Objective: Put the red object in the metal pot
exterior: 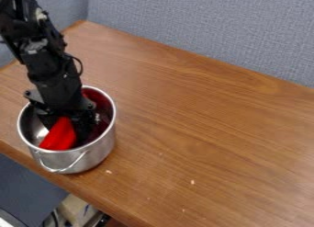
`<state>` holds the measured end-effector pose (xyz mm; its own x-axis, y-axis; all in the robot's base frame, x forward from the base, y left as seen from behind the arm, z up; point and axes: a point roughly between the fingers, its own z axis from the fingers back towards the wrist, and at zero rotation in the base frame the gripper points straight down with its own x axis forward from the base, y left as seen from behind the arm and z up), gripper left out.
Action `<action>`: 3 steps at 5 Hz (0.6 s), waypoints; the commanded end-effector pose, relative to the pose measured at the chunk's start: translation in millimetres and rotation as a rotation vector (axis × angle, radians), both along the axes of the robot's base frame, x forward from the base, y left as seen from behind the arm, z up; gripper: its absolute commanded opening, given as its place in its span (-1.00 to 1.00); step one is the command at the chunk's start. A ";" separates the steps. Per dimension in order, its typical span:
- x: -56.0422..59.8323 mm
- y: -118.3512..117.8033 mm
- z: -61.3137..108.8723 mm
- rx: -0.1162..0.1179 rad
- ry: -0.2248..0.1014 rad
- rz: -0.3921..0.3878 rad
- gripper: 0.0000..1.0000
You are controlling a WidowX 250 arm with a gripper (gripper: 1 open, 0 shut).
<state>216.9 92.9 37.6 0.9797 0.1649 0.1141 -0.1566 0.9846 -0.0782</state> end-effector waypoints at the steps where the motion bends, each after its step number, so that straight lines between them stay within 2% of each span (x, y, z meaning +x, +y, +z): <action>1: 10.0 11.3 3.8 0.027 -0.062 0.003 -1.00; 2: 12.3 15.0 -1.2 0.017 -0.075 -0.005 -1.00; 3: 7.8 3.7 9.1 0.014 -0.088 0.017 -1.00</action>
<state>221.3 96.3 38.8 0.9682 0.1821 0.1716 -0.1697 0.9819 -0.0841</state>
